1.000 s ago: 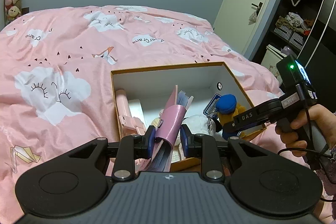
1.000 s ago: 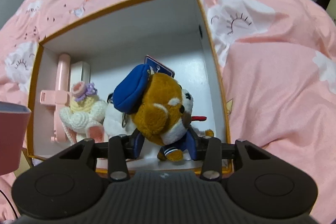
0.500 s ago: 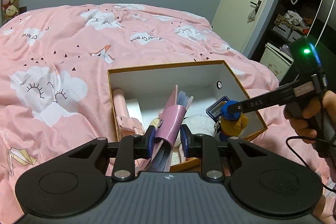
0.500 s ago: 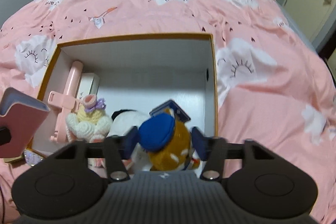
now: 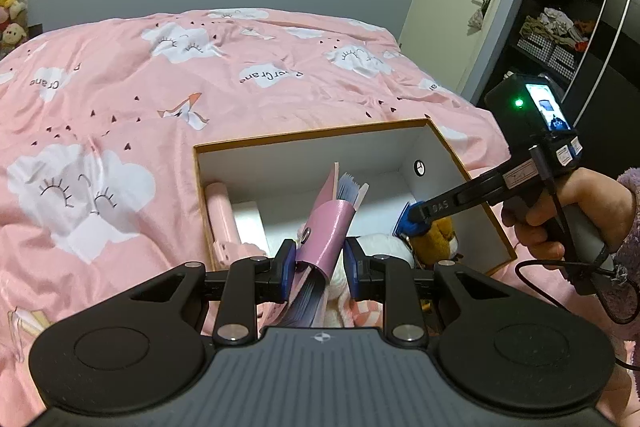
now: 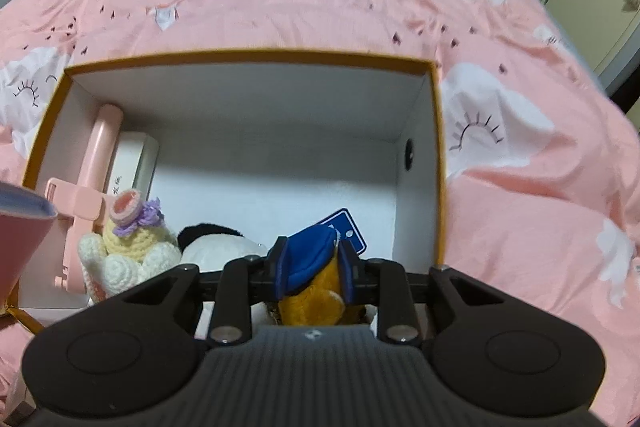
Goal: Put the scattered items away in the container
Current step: 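Lower the bear plush into the box and open the right tool, then lower the pink item into the box and open the left tool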
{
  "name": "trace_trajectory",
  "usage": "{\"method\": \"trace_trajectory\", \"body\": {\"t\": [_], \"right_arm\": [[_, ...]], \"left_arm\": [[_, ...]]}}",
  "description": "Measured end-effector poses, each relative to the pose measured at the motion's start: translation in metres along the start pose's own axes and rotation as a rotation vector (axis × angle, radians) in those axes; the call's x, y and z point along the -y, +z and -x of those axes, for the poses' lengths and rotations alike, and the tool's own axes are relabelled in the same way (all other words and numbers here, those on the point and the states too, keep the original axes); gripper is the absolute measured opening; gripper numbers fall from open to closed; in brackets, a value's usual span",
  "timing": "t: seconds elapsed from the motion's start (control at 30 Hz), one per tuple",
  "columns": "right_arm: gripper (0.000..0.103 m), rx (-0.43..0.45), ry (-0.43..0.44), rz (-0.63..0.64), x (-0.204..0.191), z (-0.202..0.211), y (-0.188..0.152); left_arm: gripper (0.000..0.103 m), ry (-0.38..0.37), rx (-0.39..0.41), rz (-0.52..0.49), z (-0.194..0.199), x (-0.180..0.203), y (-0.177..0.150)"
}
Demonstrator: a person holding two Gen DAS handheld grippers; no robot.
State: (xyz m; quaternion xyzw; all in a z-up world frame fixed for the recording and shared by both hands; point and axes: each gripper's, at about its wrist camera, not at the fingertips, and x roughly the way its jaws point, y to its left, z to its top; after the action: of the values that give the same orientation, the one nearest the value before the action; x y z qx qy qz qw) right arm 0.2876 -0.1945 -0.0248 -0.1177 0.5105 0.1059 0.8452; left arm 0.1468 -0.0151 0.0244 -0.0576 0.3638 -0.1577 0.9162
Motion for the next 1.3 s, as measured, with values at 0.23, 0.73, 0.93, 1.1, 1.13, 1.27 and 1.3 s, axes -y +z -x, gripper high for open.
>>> {"method": "trace_trajectory", "body": {"t": [0.23,0.73,0.93,1.1,1.13,1.27,1.3], "right_arm": [[0.029,0.085,0.008,0.004,0.003,0.01,-0.007],[0.029,0.259,0.075,0.057,0.001,0.039,-0.033],[0.029,0.24,0.086,0.06,0.003,0.026,-0.034],[0.03,0.239,0.086,0.064,0.003,0.019,-0.033],[0.03,0.239,0.088,0.063,0.003,0.019,-0.032],[0.03,0.24,0.088,0.06,0.004,0.017,-0.032],[0.03,0.239,0.089,0.059,0.004,0.017,-0.032]], "left_arm": [[0.029,0.023,-0.003,-0.13,-0.025,0.011,0.009],[0.029,0.134,0.009,-0.812,-0.117,0.056,0.003],[0.029,0.125,-0.027,-0.962,-0.153,0.06,-0.011],[0.029,0.148,-0.008,-1.057,-0.171,0.064,-0.023],[0.03,0.146,-0.011,-1.07,-0.174,0.065,-0.025],[0.029,0.132,-0.042,-1.097,-0.18,0.066,-0.031],[0.029,0.116,-0.065,-1.069,-0.18,0.064,-0.028]]}}
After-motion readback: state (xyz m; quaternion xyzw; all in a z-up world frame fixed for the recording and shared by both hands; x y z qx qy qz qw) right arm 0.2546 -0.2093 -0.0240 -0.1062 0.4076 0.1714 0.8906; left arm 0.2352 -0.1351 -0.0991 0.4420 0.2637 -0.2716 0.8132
